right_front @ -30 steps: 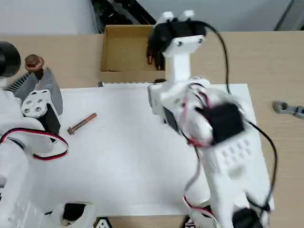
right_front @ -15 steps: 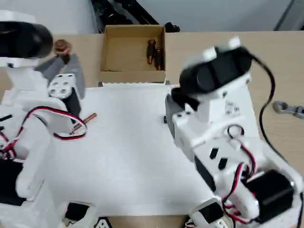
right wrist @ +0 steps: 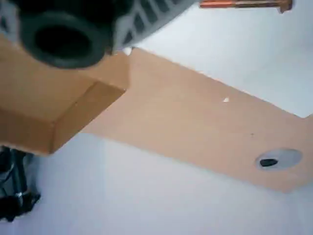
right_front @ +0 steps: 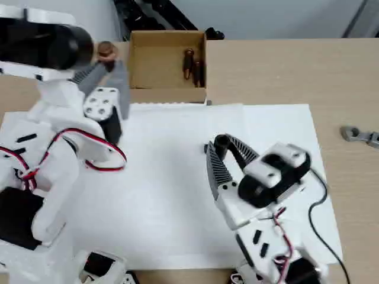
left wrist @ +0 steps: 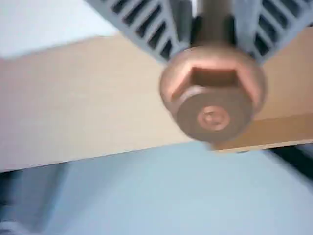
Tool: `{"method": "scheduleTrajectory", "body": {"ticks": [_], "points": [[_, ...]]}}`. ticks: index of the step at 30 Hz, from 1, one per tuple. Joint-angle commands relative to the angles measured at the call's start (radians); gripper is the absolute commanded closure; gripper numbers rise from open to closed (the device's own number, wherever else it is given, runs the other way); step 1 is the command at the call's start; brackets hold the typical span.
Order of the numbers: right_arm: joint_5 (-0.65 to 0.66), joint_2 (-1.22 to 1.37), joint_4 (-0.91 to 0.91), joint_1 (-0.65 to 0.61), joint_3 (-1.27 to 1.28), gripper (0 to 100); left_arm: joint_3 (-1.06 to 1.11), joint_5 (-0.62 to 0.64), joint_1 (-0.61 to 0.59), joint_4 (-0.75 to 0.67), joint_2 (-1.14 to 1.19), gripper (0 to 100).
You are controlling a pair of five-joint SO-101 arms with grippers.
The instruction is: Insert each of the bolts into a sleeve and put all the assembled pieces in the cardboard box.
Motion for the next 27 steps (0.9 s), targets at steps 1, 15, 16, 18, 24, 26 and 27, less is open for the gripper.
{"method": "scheduleTrajectory", "body": {"ticks": [1,15,16,18,24,26,27], "points": [[0.018,-0.059,-0.116,-0.015,0.121,99.5,-0.002,0.000,0.058,-0.060,-0.005,99],[0.028,0.113,-0.317,-0.124,0.140,99.5,0.105,0.000,0.258,-0.109,-0.005,99],[0.038,0.120,-0.325,-0.124,0.140,99.5,0.105,0.000,0.258,-0.110,-0.005,99],[0.064,0.125,-0.329,-0.124,0.140,99.5,0.108,0.003,0.258,-0.106,-0.005,99],[0.074,0.124,-0.332,-0.124,0.123,99.5,0.208,0.057,0.258,-0.112,-0.005,99],[0.074,0.124,-0.331,-0.124,0.123,99.5,0.242,0.061,0.256,-0.114,-0.006,99],[0.074,0.124,-0.331,-0.124,0.123,99.5,0.254,0.063,0.255,-0.118,-0.006,99]]}}
